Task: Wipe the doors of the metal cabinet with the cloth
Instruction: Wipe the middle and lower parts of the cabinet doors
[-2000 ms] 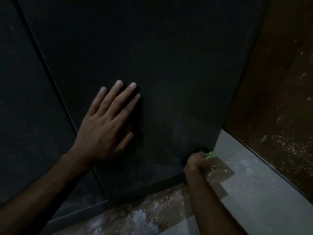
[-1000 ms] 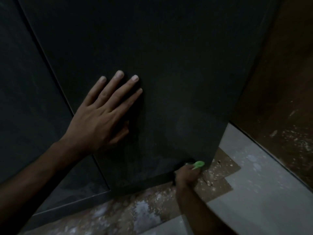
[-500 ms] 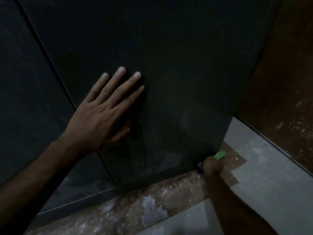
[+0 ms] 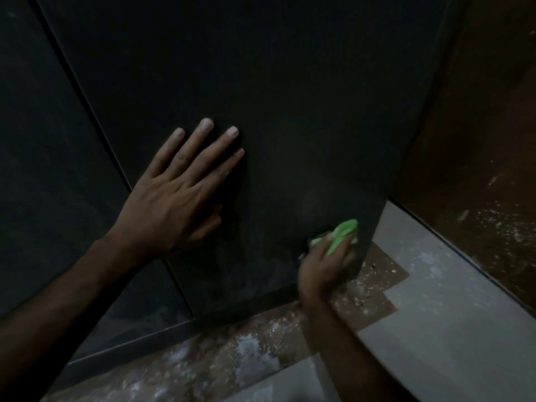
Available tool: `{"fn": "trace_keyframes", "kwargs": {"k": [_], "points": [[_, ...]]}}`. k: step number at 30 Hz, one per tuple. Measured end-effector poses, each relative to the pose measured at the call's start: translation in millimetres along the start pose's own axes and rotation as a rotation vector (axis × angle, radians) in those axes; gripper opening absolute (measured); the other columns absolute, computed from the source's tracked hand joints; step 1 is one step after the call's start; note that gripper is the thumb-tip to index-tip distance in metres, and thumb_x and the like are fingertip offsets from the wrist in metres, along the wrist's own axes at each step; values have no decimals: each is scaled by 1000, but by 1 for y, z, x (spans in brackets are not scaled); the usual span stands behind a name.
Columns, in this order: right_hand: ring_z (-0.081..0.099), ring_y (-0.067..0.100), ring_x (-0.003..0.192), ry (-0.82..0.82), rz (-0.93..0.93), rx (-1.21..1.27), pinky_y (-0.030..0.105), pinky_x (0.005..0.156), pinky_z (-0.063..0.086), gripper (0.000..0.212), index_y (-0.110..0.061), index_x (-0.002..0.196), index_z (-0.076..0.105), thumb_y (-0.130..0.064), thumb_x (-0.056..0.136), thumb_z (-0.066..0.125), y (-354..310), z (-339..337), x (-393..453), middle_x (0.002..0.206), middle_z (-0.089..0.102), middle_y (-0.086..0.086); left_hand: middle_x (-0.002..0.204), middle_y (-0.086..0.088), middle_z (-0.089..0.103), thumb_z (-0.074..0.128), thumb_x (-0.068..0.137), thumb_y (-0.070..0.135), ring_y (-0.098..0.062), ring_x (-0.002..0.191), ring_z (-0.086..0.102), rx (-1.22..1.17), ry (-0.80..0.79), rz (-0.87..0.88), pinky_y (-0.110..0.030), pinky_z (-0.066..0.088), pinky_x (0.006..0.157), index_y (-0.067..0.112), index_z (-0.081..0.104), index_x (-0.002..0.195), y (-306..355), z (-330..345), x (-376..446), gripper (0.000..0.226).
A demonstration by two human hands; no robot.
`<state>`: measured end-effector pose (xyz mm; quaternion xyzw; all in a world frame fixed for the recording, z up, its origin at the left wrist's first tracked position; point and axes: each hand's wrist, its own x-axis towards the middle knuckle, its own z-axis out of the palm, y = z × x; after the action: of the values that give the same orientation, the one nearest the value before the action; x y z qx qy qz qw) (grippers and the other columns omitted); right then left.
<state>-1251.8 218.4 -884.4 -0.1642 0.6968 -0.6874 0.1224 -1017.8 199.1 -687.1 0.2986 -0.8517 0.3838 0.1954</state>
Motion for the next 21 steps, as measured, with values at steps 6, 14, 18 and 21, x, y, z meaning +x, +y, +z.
{"fn": "trace_keyframes", "kwargs": {"k": [6,14,18,21], "points": [[59,30,113,50,214,147,5,77,44,47,-9,152,31,-19,107,38,15,-5,36,146,44,21,169,-9,8,49,88,46,-32,156,3,-52,-37,29,-48,4,127,12,19,160,-4,-7,-4,86],[50,13,105,-160,-469,-127,16,84,41,55,-23,153,34,-20,101,51,-9,12,-27,135,42,16,169,-10,12,45,88,46,-31,156,3,-80,-86,1,-48,6,127,11,23,159,-2,-17,-3,82],[48,39,125,-33,57,-93,32,95,36,56,-17,155,28,-14,102,47,-12,-7,11,146,38,25,168,-10,15,44,89,47,-29,157,4,-135,-104,25,-49,10,127,10,23,159,-4,-24,-4,82],[45,36,126,129,-127,160,20,100,29,55,-11,152,34,-6,100,48,-90,7,52,143,37,28,167,-9,19,44,90,48,-26,157,6,-205,-110,10,-46,11,127,10,22,159,-9,-28,-6,82]]}}
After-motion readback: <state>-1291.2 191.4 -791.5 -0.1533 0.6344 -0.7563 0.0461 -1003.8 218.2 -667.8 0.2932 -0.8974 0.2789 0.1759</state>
